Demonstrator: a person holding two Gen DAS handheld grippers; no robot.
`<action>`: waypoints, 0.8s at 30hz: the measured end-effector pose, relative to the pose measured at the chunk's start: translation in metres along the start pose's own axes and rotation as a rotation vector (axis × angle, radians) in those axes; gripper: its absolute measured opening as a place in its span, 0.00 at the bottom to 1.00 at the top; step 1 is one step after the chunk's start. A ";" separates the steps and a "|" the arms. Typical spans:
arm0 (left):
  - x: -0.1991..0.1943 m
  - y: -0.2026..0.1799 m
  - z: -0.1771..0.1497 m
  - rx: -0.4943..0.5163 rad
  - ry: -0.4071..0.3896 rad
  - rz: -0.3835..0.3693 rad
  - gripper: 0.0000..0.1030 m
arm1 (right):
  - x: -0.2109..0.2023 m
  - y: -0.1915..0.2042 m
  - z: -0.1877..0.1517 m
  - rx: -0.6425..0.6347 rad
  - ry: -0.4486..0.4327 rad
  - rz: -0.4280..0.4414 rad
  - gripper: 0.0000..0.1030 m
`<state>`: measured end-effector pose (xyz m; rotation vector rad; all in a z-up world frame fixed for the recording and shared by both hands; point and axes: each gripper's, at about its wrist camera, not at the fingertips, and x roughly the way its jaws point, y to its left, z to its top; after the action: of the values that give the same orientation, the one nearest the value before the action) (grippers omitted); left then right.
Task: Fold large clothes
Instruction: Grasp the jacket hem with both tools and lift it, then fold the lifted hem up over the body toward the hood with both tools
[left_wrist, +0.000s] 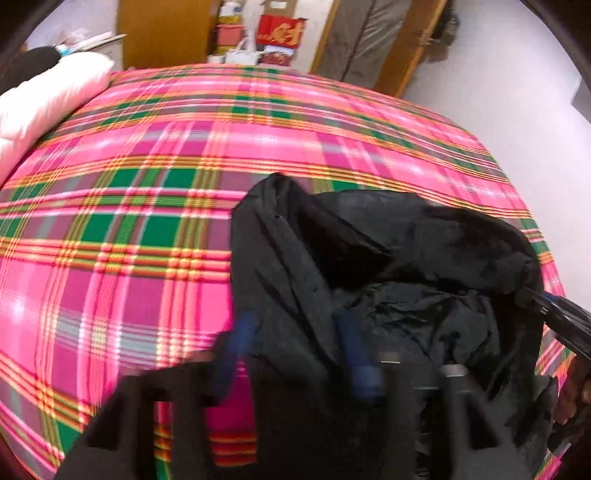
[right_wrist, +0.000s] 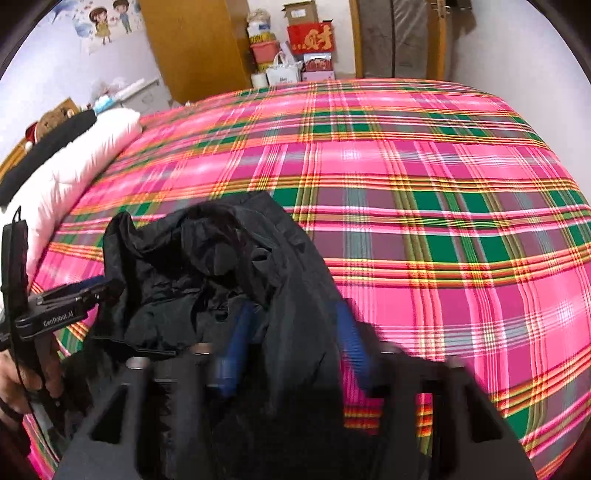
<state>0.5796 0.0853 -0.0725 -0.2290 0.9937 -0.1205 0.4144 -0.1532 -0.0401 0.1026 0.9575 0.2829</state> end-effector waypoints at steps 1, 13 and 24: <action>-0.005 -0.004 -0.002 0.015 -0.016 -0.012 0.08 | -0.005 0.003 -0.001 -0.011 -0.013 0.000 0.12; -0.178 -0.024 -0.047 0.097 -0.302 -0.139 0.03 | -0.152 0.010 -0.054 0.031 -0.223 0.117 0.08; -0.251 -0.021 -0.197 0.088 -0.267 -0.165 0.03 | -0.187 -0.002 -0.197 0.178 -0.145 0.163 0.08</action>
<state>0.2781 0.0894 0.0346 -0.2393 0.7013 -0.2769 0.1527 -0.2156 -0.0061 0.3605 0.8299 0.3354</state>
